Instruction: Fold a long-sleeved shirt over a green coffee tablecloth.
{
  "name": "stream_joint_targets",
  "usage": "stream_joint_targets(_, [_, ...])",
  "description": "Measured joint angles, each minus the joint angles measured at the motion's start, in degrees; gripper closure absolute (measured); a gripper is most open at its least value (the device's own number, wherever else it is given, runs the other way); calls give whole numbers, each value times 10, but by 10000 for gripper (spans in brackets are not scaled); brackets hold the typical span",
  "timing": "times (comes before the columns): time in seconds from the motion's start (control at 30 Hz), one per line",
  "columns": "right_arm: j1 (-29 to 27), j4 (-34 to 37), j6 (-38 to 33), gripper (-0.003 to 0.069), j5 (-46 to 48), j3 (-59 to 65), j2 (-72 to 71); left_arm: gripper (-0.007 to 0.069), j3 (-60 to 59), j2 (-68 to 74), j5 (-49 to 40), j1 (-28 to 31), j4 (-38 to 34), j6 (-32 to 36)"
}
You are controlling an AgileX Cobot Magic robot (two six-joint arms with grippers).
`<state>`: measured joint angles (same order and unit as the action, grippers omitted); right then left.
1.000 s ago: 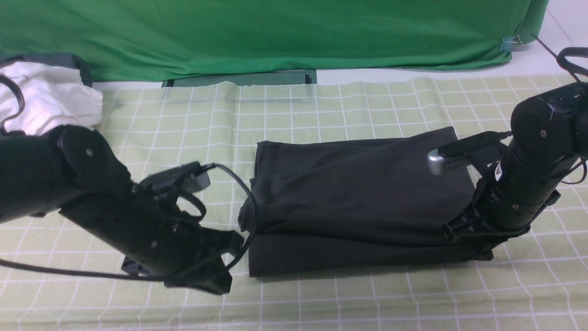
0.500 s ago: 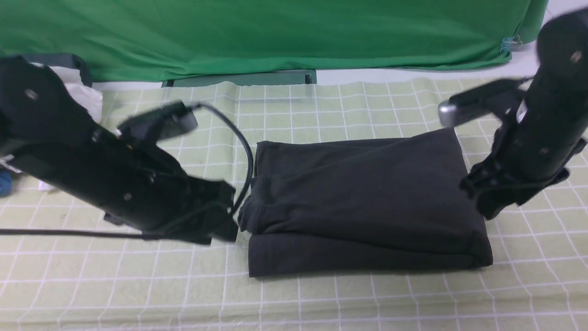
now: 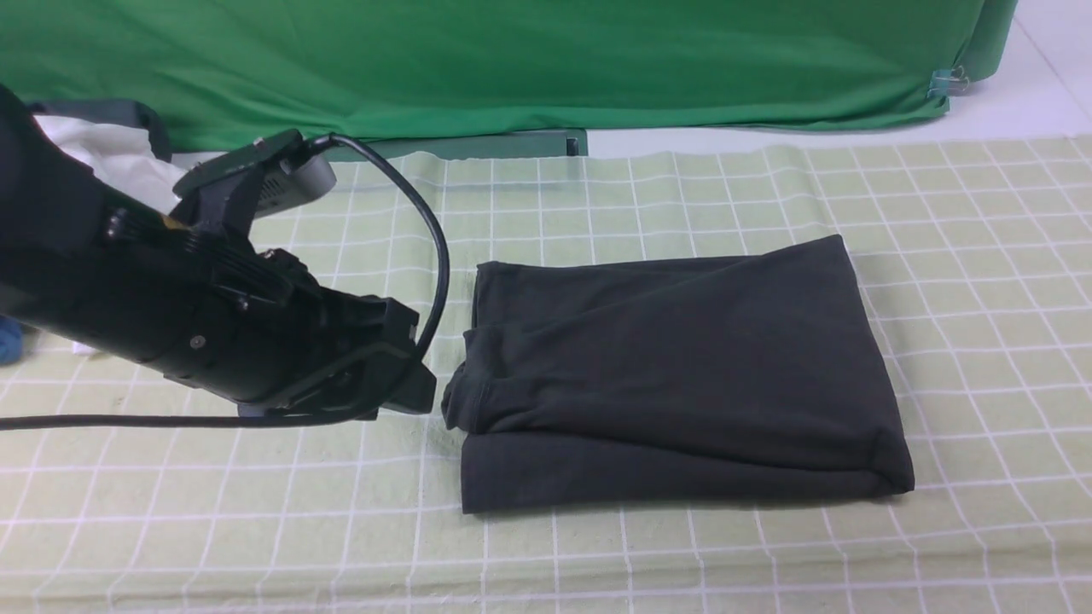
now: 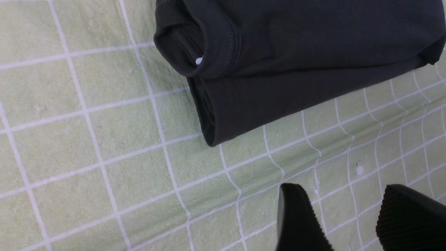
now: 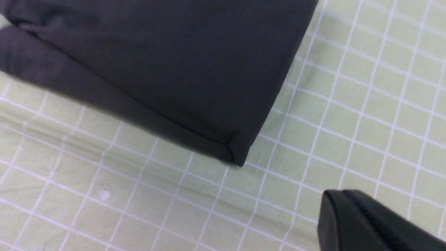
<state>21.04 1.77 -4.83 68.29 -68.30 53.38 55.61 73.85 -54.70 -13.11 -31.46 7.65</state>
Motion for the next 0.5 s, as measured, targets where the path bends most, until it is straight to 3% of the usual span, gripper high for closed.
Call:
stream_joint_targets(0.17, [0,0,-1,652,-82,106,-182,295,0,-1,16,0,0,0])
stream_joint_targets(0.33, [0,8,-1,650,-264,270,-322,295,0,-1,32,0,0,1])
stream_joint_targets(0.5, [0,8,0,648,-435,389,-361,305,0,-1,36,0,1,2])
